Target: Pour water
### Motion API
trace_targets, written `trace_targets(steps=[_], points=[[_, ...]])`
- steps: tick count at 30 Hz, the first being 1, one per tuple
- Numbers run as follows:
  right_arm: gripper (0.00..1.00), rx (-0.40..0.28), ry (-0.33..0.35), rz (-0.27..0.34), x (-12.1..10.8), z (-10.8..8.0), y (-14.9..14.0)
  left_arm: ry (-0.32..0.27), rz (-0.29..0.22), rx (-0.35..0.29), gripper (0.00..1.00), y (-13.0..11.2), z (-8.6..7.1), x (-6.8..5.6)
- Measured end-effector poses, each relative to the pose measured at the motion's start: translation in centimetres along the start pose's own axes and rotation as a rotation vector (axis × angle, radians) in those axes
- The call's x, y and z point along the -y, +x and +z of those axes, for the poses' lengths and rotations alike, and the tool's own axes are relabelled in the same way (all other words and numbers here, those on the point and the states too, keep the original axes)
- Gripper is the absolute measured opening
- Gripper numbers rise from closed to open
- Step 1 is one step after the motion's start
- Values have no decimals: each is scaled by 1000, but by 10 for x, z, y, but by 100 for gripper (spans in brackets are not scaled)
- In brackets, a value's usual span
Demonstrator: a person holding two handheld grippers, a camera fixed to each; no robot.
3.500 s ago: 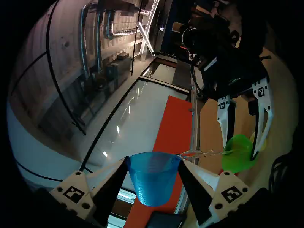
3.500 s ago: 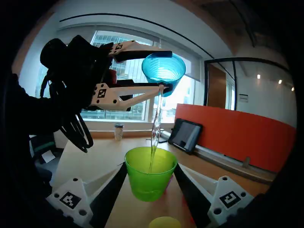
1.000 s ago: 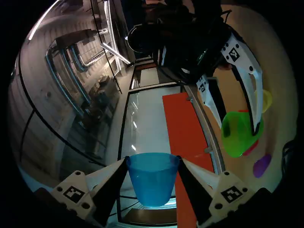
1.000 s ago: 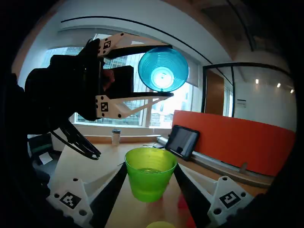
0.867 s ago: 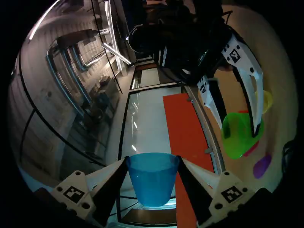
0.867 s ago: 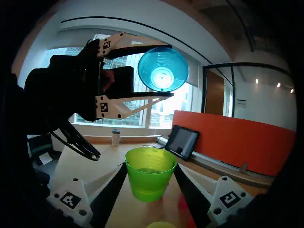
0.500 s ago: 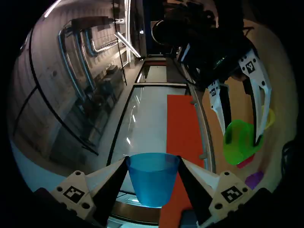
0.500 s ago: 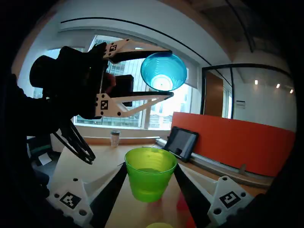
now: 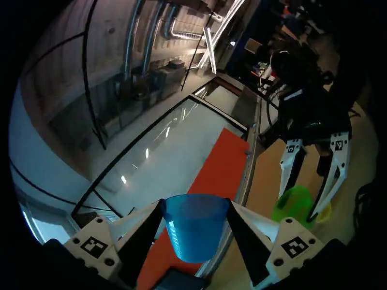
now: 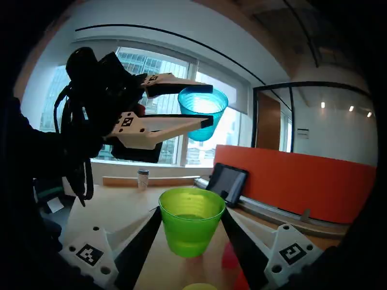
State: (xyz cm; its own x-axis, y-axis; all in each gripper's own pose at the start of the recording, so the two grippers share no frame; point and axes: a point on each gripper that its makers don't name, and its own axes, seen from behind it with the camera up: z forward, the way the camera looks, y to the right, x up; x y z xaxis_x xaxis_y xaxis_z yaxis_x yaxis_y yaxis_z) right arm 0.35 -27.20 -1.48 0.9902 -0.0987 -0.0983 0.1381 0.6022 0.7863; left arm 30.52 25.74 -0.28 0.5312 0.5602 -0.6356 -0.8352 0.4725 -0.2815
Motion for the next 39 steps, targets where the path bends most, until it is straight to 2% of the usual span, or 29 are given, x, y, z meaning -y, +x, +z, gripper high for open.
trace_targets(steps=[7,25,30,39], points=[[90,-6,-4,-7,2,-1,5,2,-199,4,89,-8,-3,1],[90,-18,-14,-11,9,-3,13,-7,-648,25,89,-29,-16,3],[90,-19,-14,-16,11,-5,17,-24,-748,42,90,-36,-18,-2],[90,-14,-16,-19,12,-7,15,-88,-892,93,91,-49,-21,-21]])
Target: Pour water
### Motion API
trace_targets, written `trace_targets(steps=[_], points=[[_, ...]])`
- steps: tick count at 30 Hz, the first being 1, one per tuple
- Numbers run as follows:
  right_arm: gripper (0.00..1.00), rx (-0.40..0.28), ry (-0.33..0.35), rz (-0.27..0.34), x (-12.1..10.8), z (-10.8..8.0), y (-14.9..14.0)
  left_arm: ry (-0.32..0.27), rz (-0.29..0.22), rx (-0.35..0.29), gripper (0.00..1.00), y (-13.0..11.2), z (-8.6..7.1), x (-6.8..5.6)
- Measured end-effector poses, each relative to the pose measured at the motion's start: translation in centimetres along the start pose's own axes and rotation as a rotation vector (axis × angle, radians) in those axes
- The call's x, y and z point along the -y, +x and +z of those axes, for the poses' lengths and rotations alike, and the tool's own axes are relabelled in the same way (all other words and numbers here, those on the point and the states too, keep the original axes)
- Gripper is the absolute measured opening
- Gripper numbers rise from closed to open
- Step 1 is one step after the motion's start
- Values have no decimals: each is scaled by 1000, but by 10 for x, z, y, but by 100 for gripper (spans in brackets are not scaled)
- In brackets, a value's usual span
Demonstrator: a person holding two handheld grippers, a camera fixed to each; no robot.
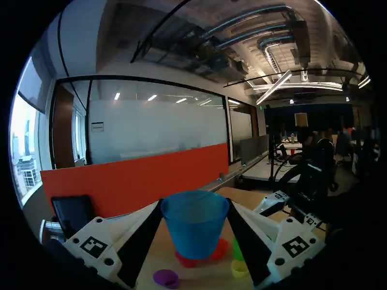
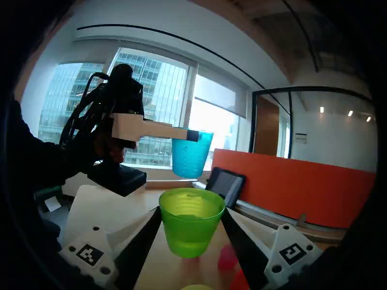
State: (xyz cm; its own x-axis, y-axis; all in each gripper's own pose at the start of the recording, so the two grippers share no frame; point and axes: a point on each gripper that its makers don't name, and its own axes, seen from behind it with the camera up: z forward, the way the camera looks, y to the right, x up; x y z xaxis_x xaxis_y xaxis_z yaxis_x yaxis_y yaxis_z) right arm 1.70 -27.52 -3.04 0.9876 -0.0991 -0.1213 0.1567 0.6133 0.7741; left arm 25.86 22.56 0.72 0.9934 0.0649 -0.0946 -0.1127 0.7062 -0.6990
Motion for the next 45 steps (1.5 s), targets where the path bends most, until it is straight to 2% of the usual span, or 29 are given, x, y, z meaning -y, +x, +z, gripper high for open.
trace_targets(steps=[3,15,21,36,45], points=[[90,3,-3,2,-1,-1,-1,-2,-16,3,91,-5,-2,2],[90,23,-10,15,-4,-7,-2,17,25,51,91,-38,-17,11],[90,46,-24,15,-7,-15,-2,16,35,89,91,-65,-27,12],[91,111,-135,19,-44,-52,-16,27,17,169,91,-130,-44,15],[91,129,-217,32,-74,-81,-24,17,23,209,91,-160,-46,8]])
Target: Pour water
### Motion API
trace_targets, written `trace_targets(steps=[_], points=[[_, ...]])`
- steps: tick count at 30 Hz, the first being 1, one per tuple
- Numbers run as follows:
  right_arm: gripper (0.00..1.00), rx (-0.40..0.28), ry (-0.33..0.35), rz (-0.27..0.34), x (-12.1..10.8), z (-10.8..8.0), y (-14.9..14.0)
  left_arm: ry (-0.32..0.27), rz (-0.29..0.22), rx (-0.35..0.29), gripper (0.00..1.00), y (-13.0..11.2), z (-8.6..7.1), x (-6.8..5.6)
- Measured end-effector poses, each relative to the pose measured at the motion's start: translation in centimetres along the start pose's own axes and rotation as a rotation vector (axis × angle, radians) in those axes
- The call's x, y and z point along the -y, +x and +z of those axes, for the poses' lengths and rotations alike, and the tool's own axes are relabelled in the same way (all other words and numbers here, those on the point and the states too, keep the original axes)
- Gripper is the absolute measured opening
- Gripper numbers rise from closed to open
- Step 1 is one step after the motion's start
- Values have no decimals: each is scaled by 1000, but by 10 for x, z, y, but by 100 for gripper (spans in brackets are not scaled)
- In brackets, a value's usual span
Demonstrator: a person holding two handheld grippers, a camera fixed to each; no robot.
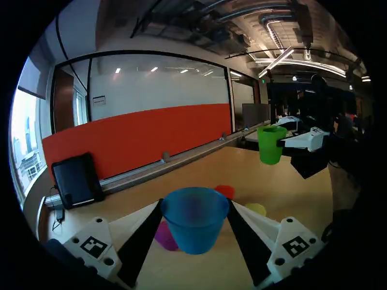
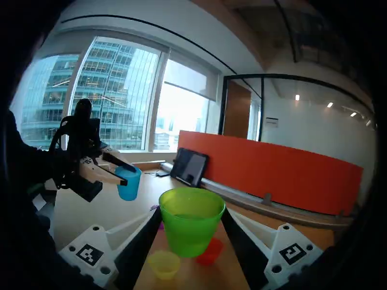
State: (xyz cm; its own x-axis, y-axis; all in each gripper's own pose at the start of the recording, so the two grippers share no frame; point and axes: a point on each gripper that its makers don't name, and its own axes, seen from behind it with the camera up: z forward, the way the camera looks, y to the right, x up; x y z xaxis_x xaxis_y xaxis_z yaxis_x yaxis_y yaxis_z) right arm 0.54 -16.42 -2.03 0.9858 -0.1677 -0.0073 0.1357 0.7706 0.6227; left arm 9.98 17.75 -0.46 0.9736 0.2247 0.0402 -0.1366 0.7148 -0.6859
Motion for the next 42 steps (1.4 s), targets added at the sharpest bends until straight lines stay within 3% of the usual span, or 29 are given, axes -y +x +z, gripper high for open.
trace_targets(steps=[9,29,42], points=[[90,45,-27,17,-18,-10,-18,-14,9,58,91,-25,8,-8],[91,280,7,7,-26,-21,-87,-66,43,241,91,-100,21,-25],[91,371,31,28,-25,-17,-125,-101,52,342,91,-140,33,-30]])
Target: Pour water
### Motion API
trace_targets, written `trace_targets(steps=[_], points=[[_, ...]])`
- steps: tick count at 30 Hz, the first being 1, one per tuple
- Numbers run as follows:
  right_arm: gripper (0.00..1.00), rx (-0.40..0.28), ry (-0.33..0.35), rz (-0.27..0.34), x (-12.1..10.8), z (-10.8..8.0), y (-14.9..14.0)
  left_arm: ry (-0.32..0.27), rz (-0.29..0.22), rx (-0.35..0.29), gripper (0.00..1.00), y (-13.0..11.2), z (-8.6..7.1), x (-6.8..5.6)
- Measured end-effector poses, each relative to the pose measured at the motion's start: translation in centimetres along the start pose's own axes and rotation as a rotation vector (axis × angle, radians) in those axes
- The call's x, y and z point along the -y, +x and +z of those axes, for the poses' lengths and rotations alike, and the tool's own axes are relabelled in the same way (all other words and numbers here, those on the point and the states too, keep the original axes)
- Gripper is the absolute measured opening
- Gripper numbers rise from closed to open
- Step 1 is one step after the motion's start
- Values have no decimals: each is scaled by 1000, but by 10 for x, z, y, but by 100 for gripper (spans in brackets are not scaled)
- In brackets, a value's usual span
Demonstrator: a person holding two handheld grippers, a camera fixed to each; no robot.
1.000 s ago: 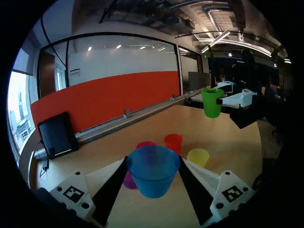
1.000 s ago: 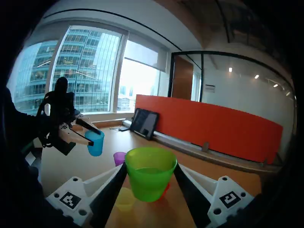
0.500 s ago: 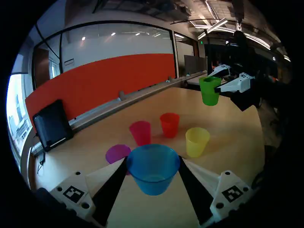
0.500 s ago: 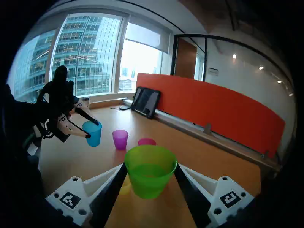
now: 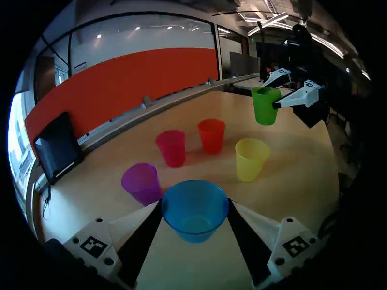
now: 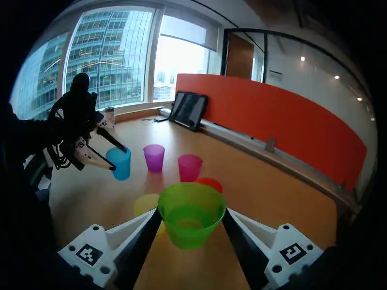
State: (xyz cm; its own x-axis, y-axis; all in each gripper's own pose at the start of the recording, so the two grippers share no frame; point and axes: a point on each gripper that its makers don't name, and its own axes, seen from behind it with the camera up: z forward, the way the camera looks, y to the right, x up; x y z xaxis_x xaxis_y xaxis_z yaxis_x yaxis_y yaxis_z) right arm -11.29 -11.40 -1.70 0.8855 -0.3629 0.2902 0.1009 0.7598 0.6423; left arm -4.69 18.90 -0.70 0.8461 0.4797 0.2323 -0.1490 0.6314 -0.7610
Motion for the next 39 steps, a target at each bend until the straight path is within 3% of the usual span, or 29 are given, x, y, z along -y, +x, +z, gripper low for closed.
trace_targets(steps=[17,28,32,39], points=[[91,53,4,9,-1,13,-23,-34,-30,44,91,-26,18,-5],[91,73,1,9,1,19,-34,-46,-47,58,91,-37,17,-7],[91,82,1,14,2,22,-40,-52,-46,75,98,-42,18,-9],[91,97,7,25,6,30,-52,-52,-41,94,98,-47,15,-9]])
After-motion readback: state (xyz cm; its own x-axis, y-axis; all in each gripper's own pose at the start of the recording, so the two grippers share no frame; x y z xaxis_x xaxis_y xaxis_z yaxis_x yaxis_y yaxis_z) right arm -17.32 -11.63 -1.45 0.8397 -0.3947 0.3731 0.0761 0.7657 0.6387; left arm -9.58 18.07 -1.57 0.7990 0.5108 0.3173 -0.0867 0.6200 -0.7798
